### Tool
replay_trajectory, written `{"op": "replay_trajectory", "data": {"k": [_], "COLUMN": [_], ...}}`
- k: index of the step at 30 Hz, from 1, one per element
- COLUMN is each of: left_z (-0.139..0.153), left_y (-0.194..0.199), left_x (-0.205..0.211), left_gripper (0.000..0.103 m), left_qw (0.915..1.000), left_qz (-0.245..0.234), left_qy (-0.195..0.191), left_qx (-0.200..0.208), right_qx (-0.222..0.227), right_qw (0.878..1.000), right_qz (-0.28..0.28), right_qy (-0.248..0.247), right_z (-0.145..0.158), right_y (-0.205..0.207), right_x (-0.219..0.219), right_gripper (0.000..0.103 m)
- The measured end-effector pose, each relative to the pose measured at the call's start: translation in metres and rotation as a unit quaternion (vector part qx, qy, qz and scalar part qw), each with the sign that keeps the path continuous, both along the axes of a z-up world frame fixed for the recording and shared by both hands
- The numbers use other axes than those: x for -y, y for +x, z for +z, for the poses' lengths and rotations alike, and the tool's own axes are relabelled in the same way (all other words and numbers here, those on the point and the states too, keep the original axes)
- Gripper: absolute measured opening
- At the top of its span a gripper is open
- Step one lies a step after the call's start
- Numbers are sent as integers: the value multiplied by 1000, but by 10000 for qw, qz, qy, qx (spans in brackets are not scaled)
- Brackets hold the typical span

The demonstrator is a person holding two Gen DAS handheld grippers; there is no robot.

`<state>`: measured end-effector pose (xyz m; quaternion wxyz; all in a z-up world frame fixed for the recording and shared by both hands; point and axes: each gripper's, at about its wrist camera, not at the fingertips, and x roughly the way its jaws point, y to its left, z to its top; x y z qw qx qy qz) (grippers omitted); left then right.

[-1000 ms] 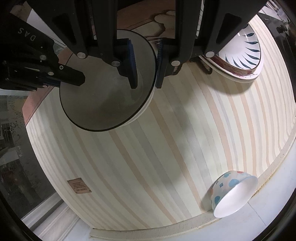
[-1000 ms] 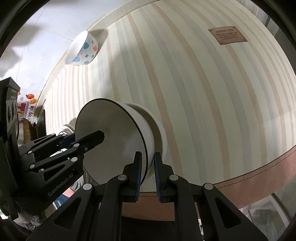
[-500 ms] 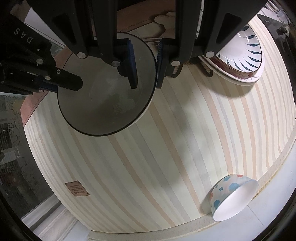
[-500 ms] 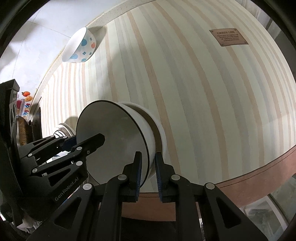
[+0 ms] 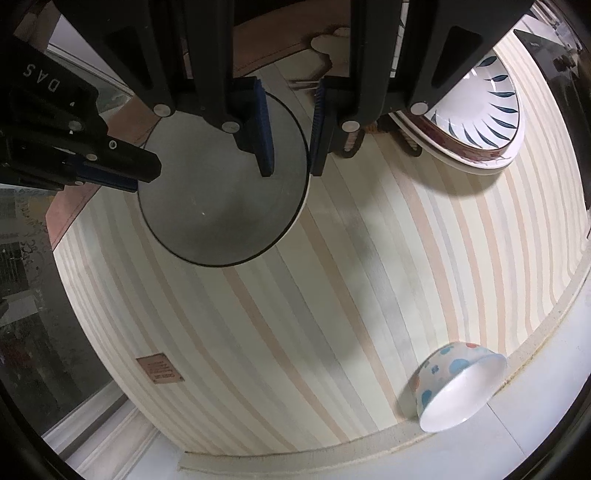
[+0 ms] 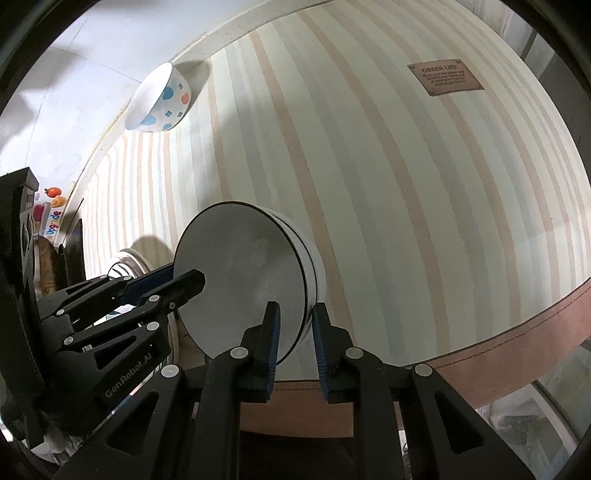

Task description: Organize plates and bowls

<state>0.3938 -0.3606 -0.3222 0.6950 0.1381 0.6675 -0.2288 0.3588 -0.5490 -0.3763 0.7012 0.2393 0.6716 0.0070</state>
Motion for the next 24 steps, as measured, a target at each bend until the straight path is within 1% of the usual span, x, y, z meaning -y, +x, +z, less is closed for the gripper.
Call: {"op": "replay_trajectory", "data": {"k": [4,8,12,13,15,16,17,19,23,24], "left_z": [17,39,60,64,68,69,68,62,40,34], "left_y": [1,8,29,38,58,69,84,108,165,175], "left_x": [-9,-21,-37,-42,-54,-60,-70,-86,-121,-126], "left_gripper": [17,18,18,18,22,26,28,28,28,28], "left_qw": [9998,9988,9965,9956,9938,9925,9903,9864,9744,9722], "left_qz": [74,232,517,627,828,956,1145,1457,2148,2248], "left_qy": [-78,-203,-333,-366,-428,-440,-444,-427,-387,-370], "left_qx": [175,383,574,595,606,618,647,632,550,531], "right_qx": [90,227,451,521,660,701,747,824,1043,1096], "right_qw": [9999,9997,9988,9984,9974,9970,9965,9955,9921,9912], "right_qz": [-23,-7,40,71,128,150,180,205,159,177], "right_qy": [73,71,192,223,272,291,323,412,679,716], "right_z": [12,29,50,56,64,65,67,67,62,60], "right_y": [-5,-2,14,22,40,48,62,92,148,162], "right_x": [3,10,13,12,12,12,12,10,3,0], "right_gripper": [21,21,22,25,36,37,37,38,38,38]}}
